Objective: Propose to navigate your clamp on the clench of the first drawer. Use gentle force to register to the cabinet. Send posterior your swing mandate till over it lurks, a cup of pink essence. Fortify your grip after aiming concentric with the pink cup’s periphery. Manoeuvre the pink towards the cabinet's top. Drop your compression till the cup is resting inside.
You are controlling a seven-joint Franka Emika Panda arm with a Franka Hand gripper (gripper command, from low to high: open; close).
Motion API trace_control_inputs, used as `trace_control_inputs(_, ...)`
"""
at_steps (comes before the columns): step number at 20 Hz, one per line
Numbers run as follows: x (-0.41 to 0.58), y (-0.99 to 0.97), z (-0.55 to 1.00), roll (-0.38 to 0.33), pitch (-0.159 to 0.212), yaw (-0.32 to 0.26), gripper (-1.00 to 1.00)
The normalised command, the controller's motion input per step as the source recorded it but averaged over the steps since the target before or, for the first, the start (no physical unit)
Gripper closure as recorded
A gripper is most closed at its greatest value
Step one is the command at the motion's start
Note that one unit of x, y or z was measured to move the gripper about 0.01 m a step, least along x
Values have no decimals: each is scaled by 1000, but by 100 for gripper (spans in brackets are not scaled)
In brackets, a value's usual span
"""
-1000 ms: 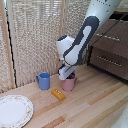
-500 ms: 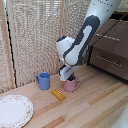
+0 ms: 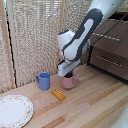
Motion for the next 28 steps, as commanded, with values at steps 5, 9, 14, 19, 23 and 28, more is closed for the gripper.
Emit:
trace_control_inputs(5, -9, 16, 593, 58, -20, -326, 100)
trace_control_inputs(9, 9, 29, 705, -9, 0, -321, 100)
trace_control_inputs(14, 0, 10, 731, -26, 0, -331, 100)
trace_control_inputs(19, 0, 1, 737, -24, 0, -343, 100)
trace_control_inputs(23, 0, 0, 721, -24, 0, -352, 100)
trace_control_inputs(28, 0, 0, 716, -23, 0, -353, 100)
